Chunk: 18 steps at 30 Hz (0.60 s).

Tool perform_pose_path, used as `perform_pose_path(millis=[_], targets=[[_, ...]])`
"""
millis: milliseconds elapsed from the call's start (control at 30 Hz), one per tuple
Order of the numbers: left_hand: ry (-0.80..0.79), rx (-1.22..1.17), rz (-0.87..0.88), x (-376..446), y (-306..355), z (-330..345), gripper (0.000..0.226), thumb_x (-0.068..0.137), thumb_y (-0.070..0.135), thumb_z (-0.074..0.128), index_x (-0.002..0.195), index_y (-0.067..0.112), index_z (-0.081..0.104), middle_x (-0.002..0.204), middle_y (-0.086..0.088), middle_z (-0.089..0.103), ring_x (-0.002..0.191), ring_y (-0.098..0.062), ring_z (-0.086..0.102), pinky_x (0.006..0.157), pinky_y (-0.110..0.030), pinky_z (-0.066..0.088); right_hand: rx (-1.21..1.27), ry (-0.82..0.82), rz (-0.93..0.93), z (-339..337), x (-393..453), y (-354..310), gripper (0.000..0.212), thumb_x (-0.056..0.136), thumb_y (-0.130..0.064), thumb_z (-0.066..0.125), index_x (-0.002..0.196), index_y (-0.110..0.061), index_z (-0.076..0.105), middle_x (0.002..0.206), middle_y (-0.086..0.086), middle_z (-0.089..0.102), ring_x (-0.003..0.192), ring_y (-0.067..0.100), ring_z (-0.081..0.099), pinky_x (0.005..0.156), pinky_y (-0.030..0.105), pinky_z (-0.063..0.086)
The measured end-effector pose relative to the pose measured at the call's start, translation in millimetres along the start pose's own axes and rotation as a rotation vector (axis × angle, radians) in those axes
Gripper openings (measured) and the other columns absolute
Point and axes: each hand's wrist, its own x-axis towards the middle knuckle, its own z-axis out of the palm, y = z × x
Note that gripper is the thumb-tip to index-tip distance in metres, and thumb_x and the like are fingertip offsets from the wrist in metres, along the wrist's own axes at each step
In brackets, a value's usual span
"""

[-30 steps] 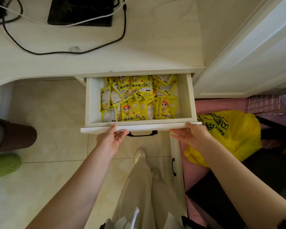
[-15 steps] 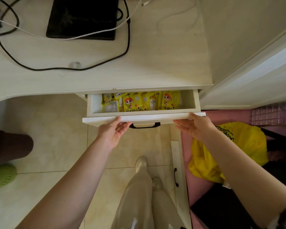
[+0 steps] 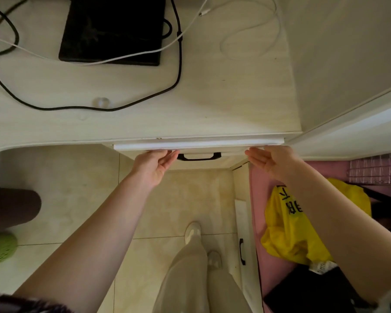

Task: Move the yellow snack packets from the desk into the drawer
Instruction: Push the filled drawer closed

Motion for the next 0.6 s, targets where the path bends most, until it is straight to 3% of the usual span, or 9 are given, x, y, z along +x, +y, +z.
perform_pose_path(millis=[67, 200, 300, 467, 600], targets=[[-0.003, -0.003, -0.001, 5, 4, 2, 0.033, 0.091, -0.015, 0.045, 0.123, -0.016, 0.045, 0.126, -0.036, 0.053, 0.071, -0.035, 0.072, 0.067, -0.038, 0.061, -0.025, -0.006, 0.020, 3, 2, -6, 0.035, 0.101, -0.001, 0.031, 0.135, 0.007, 0.038, 0.123, 0.025, 0.061, 0.086, 0.032, 0.068, 0.076, 0.041, 0.057], [-0.041, 0.027, -0.041, 4, 14, 6, 0.022, 0.092, -0.013, 0.045, 0.113, -0.014, 0.050, 0.123, -0.035, 0.056, 0.096, -0.037, 0.068, 0.073, -0.037, 0.060, -0.052, -0.002, 0.031, 8, 7, -14, 0.035, 0.102, -0.003, 0.026, 0.134, 0.002, 0.040, 0.112, 0.022, 0.064, 0.085, 0.032, 0.067, 0.072, 0.040, 0.056], [-0.066, 0.080, -0.037, 2, 15, 4, 0.022, 0.091, -0.013, 0.047, 0.113, -0.011, 0.052, 0.122, -0.032, 0.059, 0.095, -0.033, 0.070, 0.077, -0.035, 0.060, -0.108, 0.026, 0.024, 8, 7, -16, 0.035, 0.101, -0.001, 0.027, 0.132, 0.003, 0.042, 0.099, 0.019, 0.066, 0.084, 0.030, 0.068, 0.071, 0.039, 0.057], [-0.051, 0.191, 0.034, -9, 8, -3, 0.034, 0.091, -0.004, 0.055, 0.125, -0.004, 0.049, 0.126, -0.019, 0.058, 0.101, -0.032, 0.068, 0.084, -0.038, 0.058, -0.158, -0.044, 0.019, -1, -4, -10, 0.036, 0.101, -0.006, 0.035, 0.136, 0.000, 0.040, 0.126, 0.021, 0.059, 0.112, 0.036, 0.060, 0.090, 0.041, 0.051], [-0.012, 0.237, 0.063, -32, 2, -12, 0.019, 0.092, 0.000, 0.054, 0.109, 0.008, 0.050, 0.122, -0.013, 0.058, 0.095, -0.030, 0.067, 0.088, -0.038, 0.054, -0.241, -0.055, 0.008, -16, -20, 3, 0.036, 0.099, -0.008, 0.044, 0.134, 0.001, 0.045, 0.125, 0.020, 0.060, 0.101, 0.032, 0.060, 0.092, 0.040, 0.051]])
